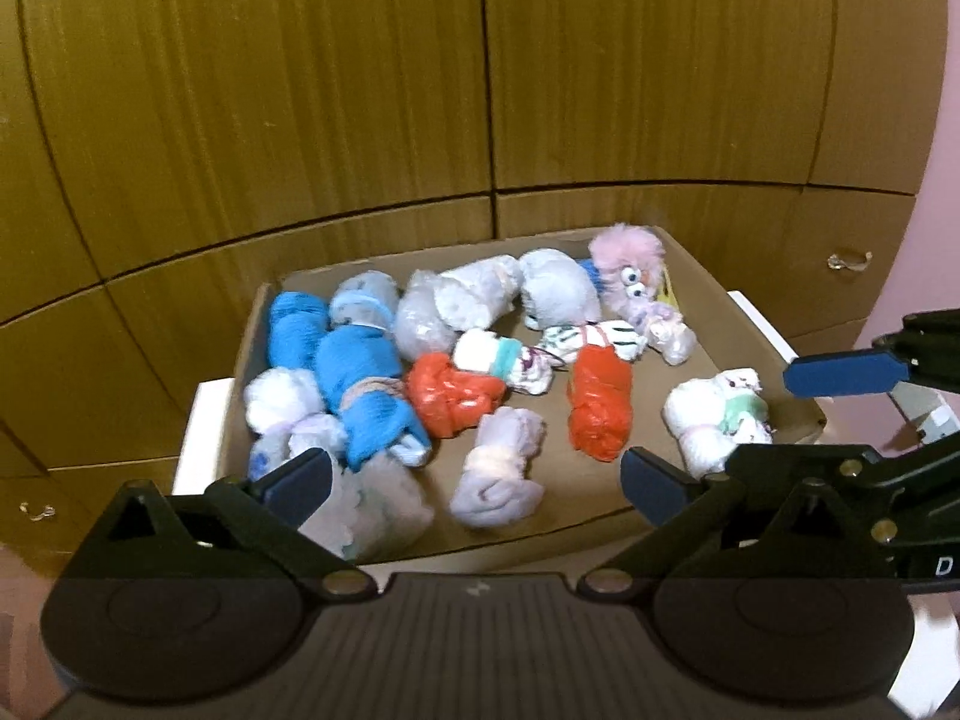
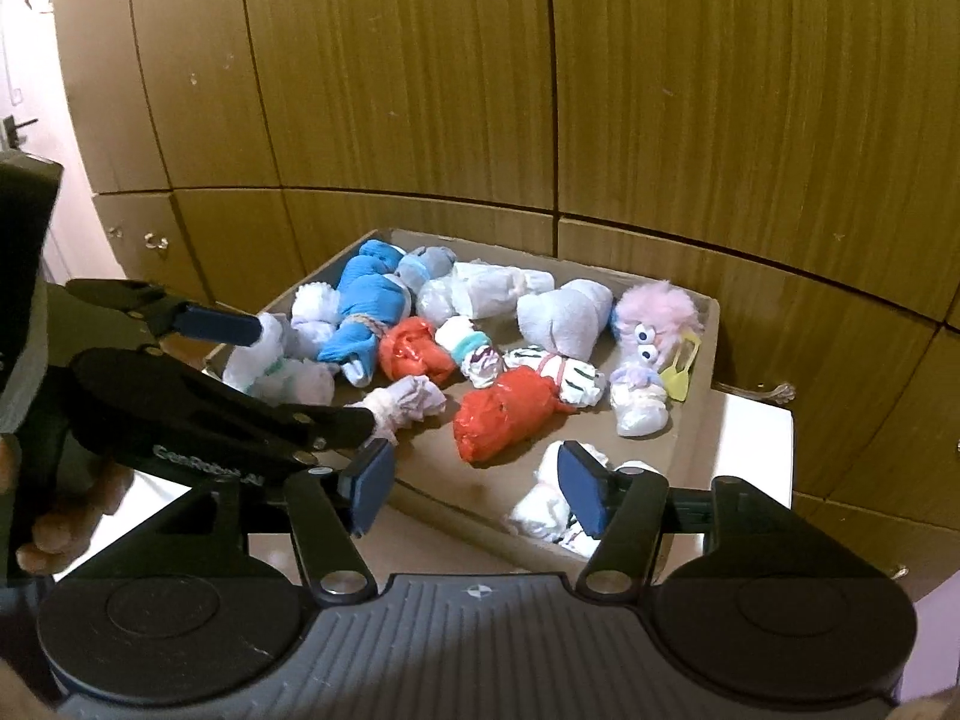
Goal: Organize objects
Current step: 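Withdraw both tools from the tray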
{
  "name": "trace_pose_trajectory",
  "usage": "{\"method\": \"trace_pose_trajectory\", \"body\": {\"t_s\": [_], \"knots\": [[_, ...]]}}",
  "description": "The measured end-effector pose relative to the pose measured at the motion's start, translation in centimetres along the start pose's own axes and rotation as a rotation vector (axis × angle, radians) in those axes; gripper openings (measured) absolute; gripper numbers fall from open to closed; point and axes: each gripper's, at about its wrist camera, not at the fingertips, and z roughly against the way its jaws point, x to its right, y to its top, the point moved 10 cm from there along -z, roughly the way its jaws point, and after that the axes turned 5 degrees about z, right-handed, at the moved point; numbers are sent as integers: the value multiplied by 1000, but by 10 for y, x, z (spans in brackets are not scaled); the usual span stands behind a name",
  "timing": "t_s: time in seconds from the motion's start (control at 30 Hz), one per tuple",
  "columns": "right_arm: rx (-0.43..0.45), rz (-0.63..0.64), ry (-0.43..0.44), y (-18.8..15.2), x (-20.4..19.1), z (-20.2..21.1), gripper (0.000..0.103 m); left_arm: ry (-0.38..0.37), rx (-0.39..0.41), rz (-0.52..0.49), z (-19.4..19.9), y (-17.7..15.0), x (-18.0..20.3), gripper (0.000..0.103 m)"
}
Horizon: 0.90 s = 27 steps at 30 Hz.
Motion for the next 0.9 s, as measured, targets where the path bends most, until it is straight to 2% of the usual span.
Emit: {"method": "trace_pose_trajectory", "body": {"t_s": [0.33, 0.6, 0.9], "knots": [[6, 20, -19, 4, -10, 8, 73, 15, 17, 6, 21, 5, -4, 102], [18, 18, -16, 8, -16, 7, 75, 33, 21, -1, 24, 7, -9, 102], [32, 12, -25, 9, -15, 7, 81, 18, 7, 26, 23, 11, -11, 102]]}}
